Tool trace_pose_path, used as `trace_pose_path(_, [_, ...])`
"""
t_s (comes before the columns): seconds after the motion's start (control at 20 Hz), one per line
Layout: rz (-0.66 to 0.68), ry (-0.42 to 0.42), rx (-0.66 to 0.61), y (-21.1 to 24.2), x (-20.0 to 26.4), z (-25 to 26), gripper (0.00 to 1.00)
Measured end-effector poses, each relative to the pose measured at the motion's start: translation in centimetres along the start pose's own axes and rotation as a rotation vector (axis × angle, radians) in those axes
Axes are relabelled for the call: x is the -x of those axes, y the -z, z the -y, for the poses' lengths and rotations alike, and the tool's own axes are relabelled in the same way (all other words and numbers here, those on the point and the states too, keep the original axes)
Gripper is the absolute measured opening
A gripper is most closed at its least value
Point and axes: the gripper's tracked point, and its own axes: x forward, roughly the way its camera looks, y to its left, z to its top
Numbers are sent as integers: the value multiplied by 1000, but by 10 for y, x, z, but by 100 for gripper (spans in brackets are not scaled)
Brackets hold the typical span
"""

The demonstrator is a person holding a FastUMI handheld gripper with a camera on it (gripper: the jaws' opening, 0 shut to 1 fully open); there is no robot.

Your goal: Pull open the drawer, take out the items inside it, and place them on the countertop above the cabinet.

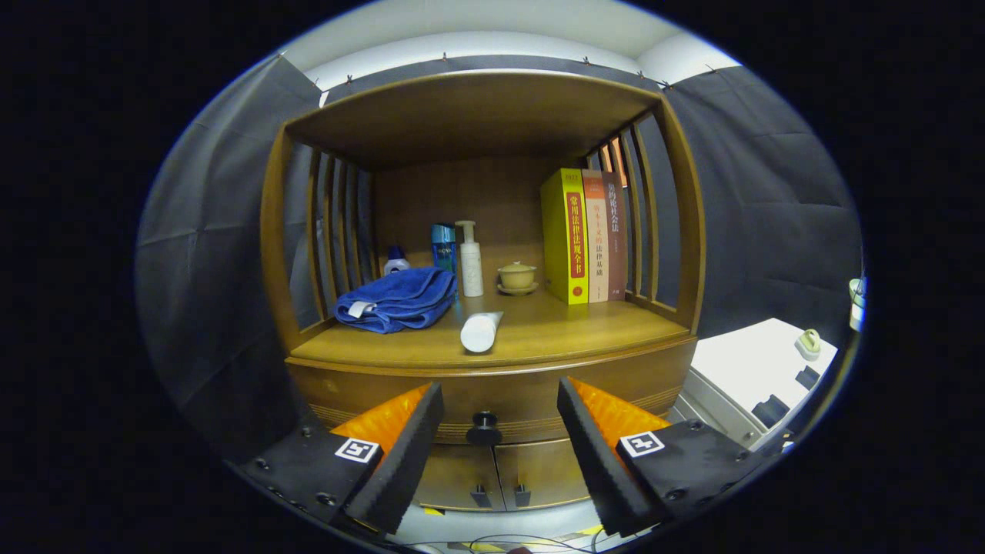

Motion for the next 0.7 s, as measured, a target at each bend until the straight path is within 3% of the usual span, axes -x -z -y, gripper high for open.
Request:
trace_pose_path(0.4, [124, 23, 43, -73, 61, 6, 98])
trace_pose_path(0.7, [127, 20, 35, -78, 66, -1, 98])
